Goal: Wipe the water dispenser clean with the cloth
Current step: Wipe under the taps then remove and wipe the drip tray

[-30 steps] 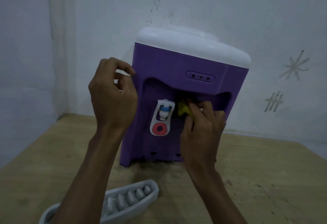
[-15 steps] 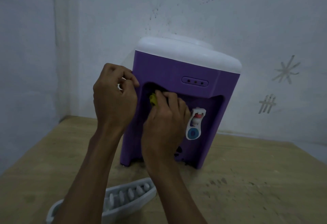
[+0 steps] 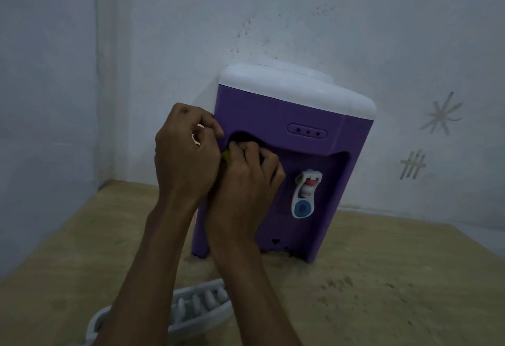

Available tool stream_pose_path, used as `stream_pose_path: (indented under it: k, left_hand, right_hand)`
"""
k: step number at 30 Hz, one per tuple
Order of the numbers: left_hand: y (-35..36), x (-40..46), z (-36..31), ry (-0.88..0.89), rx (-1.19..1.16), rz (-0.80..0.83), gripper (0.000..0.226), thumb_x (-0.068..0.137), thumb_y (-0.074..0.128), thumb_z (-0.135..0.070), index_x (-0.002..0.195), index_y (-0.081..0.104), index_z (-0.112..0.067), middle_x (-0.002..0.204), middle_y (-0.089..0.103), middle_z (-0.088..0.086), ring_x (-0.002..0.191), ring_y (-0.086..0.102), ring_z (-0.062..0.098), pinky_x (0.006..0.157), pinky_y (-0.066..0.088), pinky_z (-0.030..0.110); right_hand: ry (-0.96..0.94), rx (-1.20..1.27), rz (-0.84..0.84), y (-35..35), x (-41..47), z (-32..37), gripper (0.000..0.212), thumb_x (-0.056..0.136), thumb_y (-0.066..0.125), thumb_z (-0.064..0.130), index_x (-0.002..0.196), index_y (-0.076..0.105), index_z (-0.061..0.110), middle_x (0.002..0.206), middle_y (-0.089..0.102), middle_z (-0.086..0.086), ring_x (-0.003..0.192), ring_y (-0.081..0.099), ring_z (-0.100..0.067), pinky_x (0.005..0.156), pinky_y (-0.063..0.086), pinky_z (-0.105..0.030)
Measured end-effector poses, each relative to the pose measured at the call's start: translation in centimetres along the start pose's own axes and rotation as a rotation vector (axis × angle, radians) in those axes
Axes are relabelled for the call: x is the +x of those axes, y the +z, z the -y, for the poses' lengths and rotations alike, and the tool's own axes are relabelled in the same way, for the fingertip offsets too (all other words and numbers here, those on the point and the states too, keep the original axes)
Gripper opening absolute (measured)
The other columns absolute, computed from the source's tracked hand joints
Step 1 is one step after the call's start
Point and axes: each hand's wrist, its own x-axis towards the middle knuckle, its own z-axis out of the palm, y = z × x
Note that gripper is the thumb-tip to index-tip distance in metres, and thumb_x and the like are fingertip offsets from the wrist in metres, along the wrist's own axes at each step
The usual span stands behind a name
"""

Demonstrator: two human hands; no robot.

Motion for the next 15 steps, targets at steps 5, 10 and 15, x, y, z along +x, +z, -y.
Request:
stream_pose_path:
  k: [5, 10, 15]
  left_hand:
    - [0.0, 0.1, -0.1, -0.014, -0.007, 0.001, 0.027, 0.089, 0.043, -0.007, 0.078, 0.065, -0.02, 0.1, 0.061, -0.01, 0.089, 0.057, -0.004, 0.073, 0.05, 0.019]
    - [0.2, -0.1, 0.2, 0.004, -0.004, 0.008, 0.025, 0.093, 0.044, -0.011, 0.08, 0.063, -0.022, 0.101, 0.061, -0.008, 0.088, 0.056, -0.006, 0.077, 0.047, 0.008]
    - [0.1, -0.1, 0.6, -0.003, 0.012, 0.003, 0.031, 0.094, 0.048, 0.002, 0.081, 0.063, -0.022, 0.103, 0.061, -0.01, 0.091, 0.057, -0.008, 0.075, 0.047, 0.012]
  right_hand:
    - [-0.011, -0.067, -0.108, -2.8, 0.5, -2.3, 0.031, 0.087, 0.073, 0.018, 0.116, 0.074, 0.027, 0.11, 0.071, 0.009, 0.106, 0.053, -0.025, 0.1, 0.033, -0.043]
    - [0.097, 0.019, -0.063, 0.3, -0.1, 0.1, 0.027, 0.094, 0.07, 0.029, 0.12, 0.07, 0.037, 0.115, 0.069, 0.02, 0.108, 0.041, -0.01, 0.104, 0.021, -0.017]
    - [-0.061, 0.052, -0.07, -3.0, 0.2, -2.0, 0.034, 0.091, 0.071, 0.018, 0.122, 0.072, 0.031, 0.116, 0.071, 0.016, 0.109, 0.053, -0.023, 0.1, 0.031, -0.038]
